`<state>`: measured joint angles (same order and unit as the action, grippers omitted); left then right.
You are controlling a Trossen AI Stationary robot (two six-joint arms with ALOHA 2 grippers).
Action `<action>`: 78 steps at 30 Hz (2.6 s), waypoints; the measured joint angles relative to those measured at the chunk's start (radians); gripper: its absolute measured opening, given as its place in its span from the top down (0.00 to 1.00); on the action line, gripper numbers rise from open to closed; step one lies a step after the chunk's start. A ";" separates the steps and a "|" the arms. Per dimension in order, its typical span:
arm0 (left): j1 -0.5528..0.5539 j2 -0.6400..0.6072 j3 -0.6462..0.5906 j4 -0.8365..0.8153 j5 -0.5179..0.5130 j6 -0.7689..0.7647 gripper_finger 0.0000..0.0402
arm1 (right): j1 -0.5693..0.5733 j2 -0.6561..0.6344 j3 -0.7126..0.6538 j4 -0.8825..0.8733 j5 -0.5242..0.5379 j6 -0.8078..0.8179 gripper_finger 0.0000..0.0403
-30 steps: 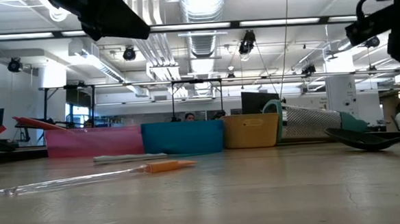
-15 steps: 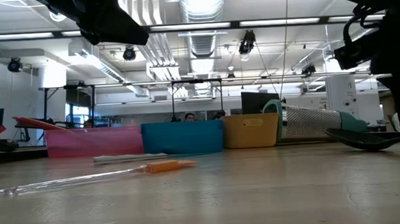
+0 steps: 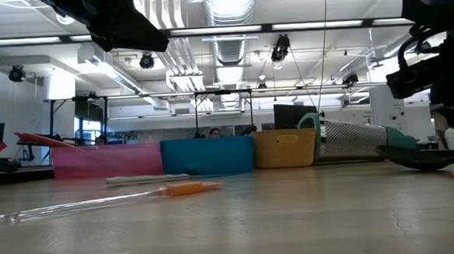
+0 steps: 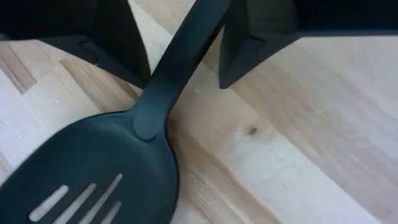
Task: Pick & Place Kitchen Items
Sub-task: Put the black serving spoon with holes into the pink bin
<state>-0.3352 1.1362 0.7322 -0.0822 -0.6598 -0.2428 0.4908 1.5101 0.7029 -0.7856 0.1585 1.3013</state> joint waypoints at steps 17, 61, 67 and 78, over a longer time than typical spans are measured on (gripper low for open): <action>0.000 0.000 0.000 0.000 0.000 0.000 0.70 | 0.000 0.004 0.089 0.060 0.072 -0.226 0.87; 0.013 0.251 0.027 0.548 -0.058 0.234 0.70 | -0.022 0.002 0.385 0.446 1.416 -0.787 0.87; 0.022 0.461 0.096 0.731 -0.088 0.236 0.70 | -0.048 0.002 0.439 0.446 1.416 -0.853 0.87; 0.067 0.791 0.298 1.119 -0.217 0.499 0.70 | -0.049 0.002 0.465 0.453 1.357 -0.917 0.87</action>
<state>-0.2679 1.9268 1.0302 1.0367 -0.8769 0.2558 0.4416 1.5124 1.1675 -0.3325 1.5158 0.3846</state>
